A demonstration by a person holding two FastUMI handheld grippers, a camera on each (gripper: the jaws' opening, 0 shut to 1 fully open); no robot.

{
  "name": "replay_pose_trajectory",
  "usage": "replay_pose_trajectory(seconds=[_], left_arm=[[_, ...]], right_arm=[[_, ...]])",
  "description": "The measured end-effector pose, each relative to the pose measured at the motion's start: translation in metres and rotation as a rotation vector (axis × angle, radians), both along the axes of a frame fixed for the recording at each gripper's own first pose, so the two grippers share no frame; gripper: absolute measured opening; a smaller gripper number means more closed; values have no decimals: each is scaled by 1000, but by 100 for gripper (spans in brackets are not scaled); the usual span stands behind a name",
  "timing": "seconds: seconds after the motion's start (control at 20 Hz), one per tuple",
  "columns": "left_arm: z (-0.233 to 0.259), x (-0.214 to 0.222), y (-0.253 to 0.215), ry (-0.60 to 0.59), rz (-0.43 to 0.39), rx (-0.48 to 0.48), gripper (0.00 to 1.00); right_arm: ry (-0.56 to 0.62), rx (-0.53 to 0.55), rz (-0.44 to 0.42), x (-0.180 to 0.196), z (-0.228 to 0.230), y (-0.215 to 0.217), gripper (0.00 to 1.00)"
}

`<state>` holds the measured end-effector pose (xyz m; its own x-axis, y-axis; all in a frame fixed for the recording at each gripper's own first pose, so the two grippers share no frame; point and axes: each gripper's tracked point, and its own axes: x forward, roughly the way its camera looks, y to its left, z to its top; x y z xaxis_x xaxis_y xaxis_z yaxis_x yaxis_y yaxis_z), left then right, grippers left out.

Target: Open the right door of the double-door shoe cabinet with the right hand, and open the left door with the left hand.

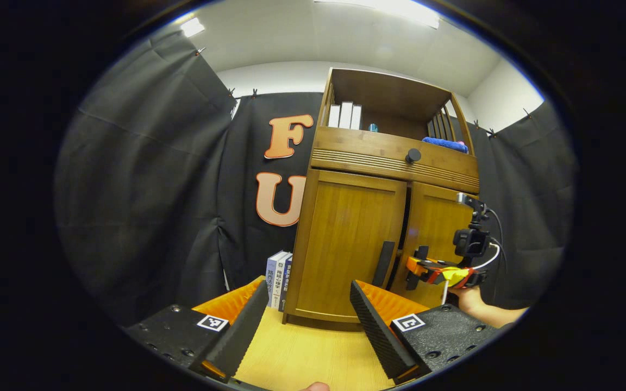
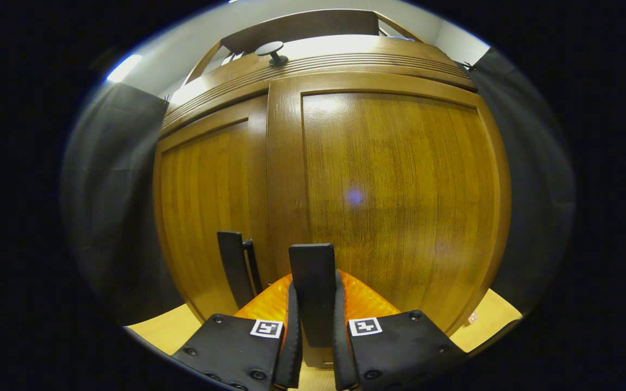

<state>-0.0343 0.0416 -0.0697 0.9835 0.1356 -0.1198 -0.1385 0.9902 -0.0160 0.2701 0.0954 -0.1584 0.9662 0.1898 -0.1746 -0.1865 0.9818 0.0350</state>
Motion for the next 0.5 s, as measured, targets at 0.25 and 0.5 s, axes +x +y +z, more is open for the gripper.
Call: replay_pose_trajectory(seconds=[0.25,0.5], left_arm=[[-1,-2,-7,4,-21,12,93],[-3,7,-29,3,-85,23,98]], right_arm=[[16,33,48,-53,8,-18,31],[-2,37,30,-99,19,-51,31]])
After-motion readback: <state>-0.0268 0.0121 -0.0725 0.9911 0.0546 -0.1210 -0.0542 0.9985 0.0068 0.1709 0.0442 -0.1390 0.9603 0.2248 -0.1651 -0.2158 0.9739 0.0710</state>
